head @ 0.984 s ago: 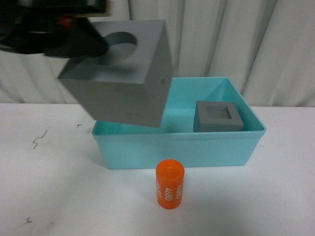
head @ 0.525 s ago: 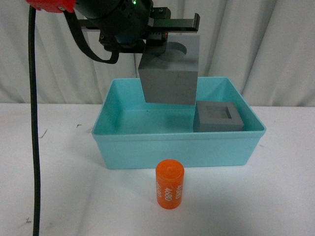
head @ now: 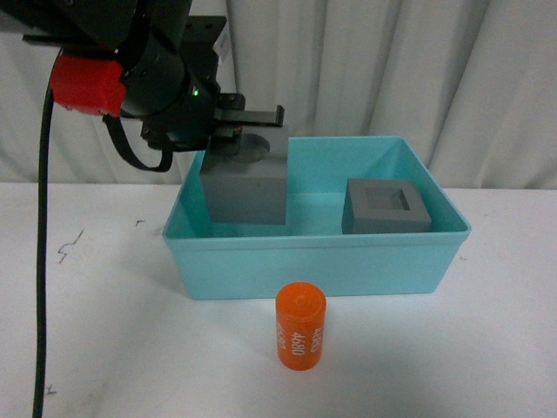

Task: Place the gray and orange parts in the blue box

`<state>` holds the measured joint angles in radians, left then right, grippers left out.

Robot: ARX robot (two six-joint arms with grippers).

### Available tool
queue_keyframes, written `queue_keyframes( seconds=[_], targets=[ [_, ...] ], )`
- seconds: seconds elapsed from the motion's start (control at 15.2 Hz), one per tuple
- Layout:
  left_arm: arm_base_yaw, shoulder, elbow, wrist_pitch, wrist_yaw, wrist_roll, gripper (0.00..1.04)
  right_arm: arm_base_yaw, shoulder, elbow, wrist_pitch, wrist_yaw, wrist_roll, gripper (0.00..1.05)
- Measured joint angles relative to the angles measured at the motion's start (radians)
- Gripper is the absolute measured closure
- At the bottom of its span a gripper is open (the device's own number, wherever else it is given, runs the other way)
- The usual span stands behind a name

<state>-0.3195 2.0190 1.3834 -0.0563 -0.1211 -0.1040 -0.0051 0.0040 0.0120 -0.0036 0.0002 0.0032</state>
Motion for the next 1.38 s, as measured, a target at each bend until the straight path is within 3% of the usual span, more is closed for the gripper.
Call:
queue_keyframes(
  seconds=[0.66,0.98,1.11,1.18,1.38],
  targets=[
    [0.047,0.000,-0.129,0.031,0.020,0.019,0.84,0.000,0.000,0.000,0.000,0.000,0.000,0.06],
    [0.053,-0.153,-0.246,0.117,0.060,0.025,0.32,0.000,0.000,0.000,0.000,0.000,0.000,0.06],
    [0.058,-0.263,-0.334,0.218,0.080,0.029,0.10,0.000,0.000,0.000,0.000,0.000,0.000,0.06],
    [0.068,-0.326,-0.395,0.264,0.109,0.029,0.06,0.000,0.000,0.000,0.000,0.000,0.000,0.06],
    [0.098,-0.545,-0.531,0.337,0.175,0.017,0.07,0.000,0.000,0.000,0.000,0.000,0.000,0.06]
  ],
)
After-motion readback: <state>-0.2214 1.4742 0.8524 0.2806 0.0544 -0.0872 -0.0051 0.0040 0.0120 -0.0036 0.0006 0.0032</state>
